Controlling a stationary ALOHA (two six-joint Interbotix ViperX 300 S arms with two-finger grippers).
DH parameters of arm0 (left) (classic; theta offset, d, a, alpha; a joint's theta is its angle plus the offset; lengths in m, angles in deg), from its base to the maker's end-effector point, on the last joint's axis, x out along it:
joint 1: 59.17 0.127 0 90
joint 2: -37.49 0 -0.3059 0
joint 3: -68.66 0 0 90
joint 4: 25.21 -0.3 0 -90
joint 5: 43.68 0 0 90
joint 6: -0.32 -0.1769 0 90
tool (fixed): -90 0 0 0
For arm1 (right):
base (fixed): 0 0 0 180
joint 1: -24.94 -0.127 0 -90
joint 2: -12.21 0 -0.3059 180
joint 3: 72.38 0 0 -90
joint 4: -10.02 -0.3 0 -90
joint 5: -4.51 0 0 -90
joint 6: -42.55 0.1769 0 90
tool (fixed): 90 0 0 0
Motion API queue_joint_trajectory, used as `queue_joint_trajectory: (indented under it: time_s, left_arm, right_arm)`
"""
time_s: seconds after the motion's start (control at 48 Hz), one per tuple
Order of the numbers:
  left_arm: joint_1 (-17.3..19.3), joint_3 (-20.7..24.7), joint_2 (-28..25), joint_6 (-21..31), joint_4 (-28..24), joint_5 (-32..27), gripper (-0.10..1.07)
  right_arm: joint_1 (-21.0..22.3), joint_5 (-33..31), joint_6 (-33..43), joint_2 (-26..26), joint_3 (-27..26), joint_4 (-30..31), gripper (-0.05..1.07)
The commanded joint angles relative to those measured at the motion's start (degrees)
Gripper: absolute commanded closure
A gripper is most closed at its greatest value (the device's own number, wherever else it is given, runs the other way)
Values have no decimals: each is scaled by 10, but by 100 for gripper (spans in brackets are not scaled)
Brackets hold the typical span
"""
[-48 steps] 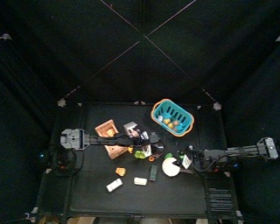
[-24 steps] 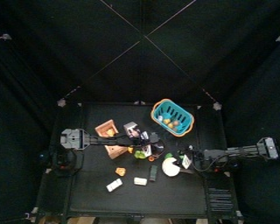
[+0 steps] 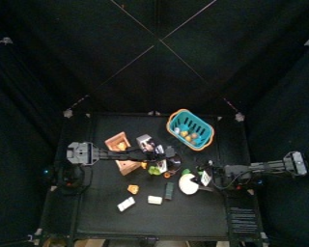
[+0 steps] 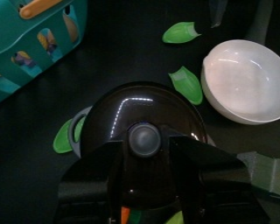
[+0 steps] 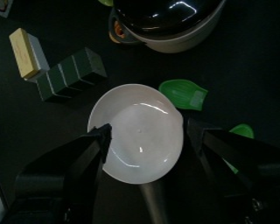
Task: Place pot lid on pot
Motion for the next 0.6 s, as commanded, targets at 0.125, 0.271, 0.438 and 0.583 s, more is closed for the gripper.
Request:
queue_joint_trajectory:
  time_s: [0.125, 0.271, 0.438, 0.583]
  left_arm:
    - [4, 17, 9, 0, -1, 9, 16]
    - [4, 18, 10, 0, 0, 23, 12]
    - [1, 16, 18, 2, 0, 45, 12]
    - [0, 12, 22, 2, 7, 44, 12]
  right_arm:
    - [1, 4, 0, -3, -5, 0, 3]
    - [1, 4, 0, -3, -5, 0, 3]
    - [1, 4, 0, -3, -5, 0, 3]
    - [1, 4, 0, -3, -5, 1, 3]
